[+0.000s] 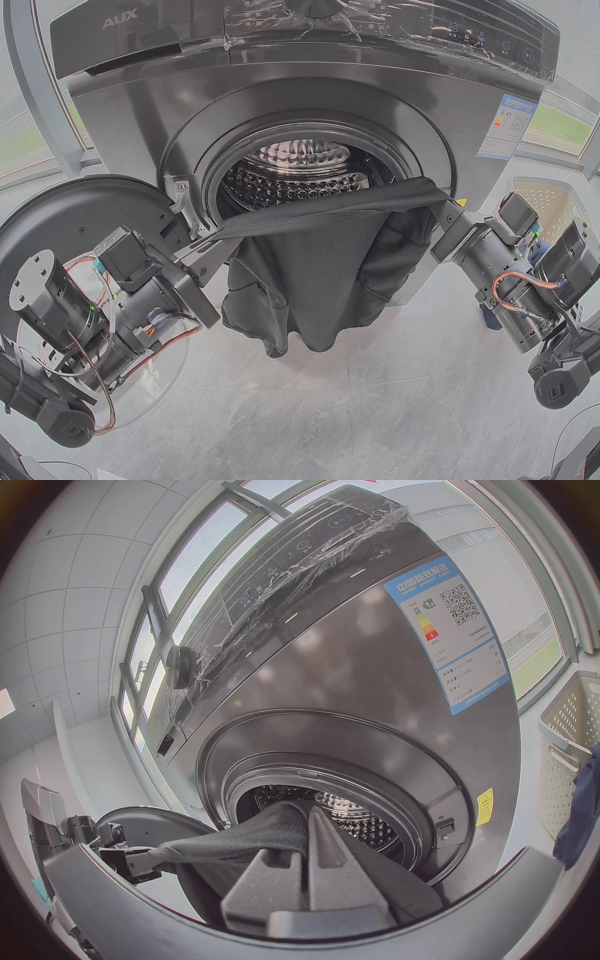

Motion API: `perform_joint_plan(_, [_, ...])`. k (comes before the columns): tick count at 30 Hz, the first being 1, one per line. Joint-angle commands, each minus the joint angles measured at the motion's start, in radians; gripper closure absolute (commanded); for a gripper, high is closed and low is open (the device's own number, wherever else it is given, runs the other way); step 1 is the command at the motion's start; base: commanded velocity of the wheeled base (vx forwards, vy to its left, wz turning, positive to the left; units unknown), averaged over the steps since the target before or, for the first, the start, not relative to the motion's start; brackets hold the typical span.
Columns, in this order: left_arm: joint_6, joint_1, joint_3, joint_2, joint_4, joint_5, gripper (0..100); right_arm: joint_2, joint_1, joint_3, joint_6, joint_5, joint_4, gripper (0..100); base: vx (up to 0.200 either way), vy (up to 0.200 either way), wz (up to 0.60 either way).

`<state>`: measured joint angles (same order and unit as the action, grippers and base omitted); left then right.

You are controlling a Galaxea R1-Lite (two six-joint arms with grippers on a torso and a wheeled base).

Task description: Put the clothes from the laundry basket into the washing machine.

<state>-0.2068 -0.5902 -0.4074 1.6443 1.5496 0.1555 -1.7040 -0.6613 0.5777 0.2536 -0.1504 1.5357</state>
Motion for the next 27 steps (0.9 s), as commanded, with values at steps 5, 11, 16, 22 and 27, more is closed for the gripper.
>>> perform_joint_plan(5, [0.032,0.02,-0.056,-0.02,0.0,-0.022,100,-0.002,0.017,-0.047,-0.008,0.005,0.001,100,0.0,0.0,0.0])
perform_joint_plan(11, [0.032,0.02,-0.08,-0.038,0.0,-0.024,100,0.006,0.025,-0.039,-0.011,0.005,0.003,100,0.0,0.0,0.0])
perform_joint_plan(16, [0.03,0.02,-0.086,-0.046,0.0,-0.024,100,0.006,0.031,-0.033,-0.024,0.005,0.004,100,0.0,0.0,0.0])
perform_joint_plan(22, [0.03,0.018,-0.077,-0.046,0.0,-0.024,100,0.007,0.031,-0.027,-0.024,0.003,0.004,100,0.0,0.0,0.0])
perform_joint_plan(27, [0.03,0.02,-0.073,-0.046,0.0,-0.022,100,0.007,0.031,-0.025,-0.024,0.002,0.004,100,0.0,0.0,0.0])
